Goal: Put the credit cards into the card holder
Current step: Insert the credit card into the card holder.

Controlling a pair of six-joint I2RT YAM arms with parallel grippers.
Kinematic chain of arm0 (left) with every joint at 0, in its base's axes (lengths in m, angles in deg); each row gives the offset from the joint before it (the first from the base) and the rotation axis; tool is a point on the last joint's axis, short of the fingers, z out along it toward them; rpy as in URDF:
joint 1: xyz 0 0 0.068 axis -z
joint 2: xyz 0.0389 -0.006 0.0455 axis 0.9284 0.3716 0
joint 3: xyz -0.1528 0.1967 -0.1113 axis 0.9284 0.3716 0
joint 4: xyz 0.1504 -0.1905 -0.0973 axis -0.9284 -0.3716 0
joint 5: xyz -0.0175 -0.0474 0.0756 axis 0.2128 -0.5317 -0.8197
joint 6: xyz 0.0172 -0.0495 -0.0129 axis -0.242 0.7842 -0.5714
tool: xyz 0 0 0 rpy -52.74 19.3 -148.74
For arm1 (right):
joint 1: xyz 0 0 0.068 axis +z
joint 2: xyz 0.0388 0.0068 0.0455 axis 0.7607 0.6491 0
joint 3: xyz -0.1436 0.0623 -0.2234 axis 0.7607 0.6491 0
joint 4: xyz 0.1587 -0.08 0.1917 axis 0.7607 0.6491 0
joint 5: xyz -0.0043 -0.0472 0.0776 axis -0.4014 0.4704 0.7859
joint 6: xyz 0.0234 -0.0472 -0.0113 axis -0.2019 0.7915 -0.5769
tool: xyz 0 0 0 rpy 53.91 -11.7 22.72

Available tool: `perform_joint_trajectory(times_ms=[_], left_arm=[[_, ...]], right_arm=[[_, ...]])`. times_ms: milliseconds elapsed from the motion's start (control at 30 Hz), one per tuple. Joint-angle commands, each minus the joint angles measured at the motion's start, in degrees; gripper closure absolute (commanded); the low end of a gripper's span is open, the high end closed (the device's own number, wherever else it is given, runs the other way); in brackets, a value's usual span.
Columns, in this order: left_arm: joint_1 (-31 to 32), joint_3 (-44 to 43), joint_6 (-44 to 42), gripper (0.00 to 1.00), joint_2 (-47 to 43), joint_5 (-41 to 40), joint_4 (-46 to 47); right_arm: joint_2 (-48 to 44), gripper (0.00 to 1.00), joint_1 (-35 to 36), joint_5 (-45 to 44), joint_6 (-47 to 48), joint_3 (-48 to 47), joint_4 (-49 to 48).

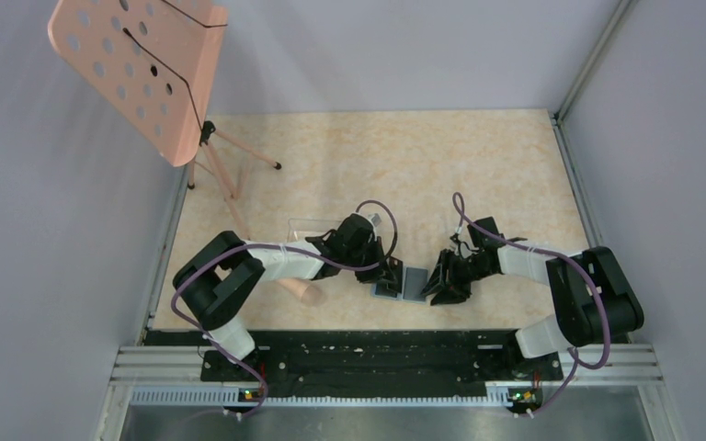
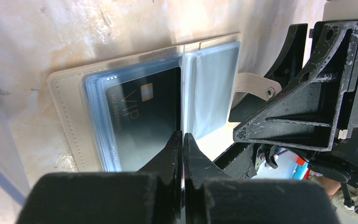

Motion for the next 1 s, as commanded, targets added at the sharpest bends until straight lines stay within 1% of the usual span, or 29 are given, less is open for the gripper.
perform_joint_trajectory(times_ms=[0,133,300,533,967], left_arm=[[-0.7,0.42,0.78,1.0,-1.05,0.79,5.08],[-0.79,0.58,1.36,1.0,1.14,2.78,7.34],[-0.79,0.91,1.4,1.0,0.53,2.96,7.94],[-0.71,1.41,3.32,1.0,3.18,5.93,10.8],[0.23,1.36,6.72,1.0,1.85,3.95,2.17]], right_arm=[[0.9,0.56,0.38,-4.32,1.96,1.03,-2.49],[0.97,0.56,0.44,-4.23,2.04,1.11,-2.56],[1.13,0.56,0.48,-4.18,2.04,1.09,-2.6],[1.33,0.56,0.44,-4.14,2.18,1.12,-2.7],[1.6,0.56,0.41,-4.16,2.05,1.09,-3.0]])
